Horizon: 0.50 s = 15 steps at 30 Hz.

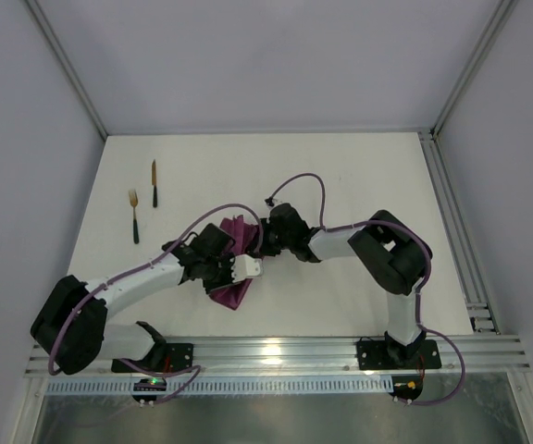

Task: Fold the napkin into a case and place the utensils inside
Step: Fold the 2/3-rectangle-folded napkin at the center of the board.

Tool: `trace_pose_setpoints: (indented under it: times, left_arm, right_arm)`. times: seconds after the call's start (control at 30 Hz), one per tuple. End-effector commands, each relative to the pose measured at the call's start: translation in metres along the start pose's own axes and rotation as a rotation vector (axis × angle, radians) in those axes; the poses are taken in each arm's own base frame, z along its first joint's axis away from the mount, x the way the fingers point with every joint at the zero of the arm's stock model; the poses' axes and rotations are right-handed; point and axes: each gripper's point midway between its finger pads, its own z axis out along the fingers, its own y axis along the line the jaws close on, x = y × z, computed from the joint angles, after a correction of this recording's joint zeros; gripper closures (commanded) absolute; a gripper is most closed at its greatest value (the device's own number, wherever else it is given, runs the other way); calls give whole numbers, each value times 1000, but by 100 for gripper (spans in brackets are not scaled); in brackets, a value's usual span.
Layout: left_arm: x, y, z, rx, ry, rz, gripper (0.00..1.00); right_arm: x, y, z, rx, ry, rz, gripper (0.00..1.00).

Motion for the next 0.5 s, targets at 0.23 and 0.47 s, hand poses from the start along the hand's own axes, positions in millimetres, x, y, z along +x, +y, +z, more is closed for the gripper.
trace_pose_setpoints:
  times: [0.23, 0.47]
  left_arm:
    - [-1, -27, 10, -11, 43, 220, 100]
    - [6, -25, 18, -23, 92, 245, 100]
  right_arm:
    - [8, -20, 1, 67, -4, 3, 96]
    - [-6, -4, -15, 42, -32, -25, 92]
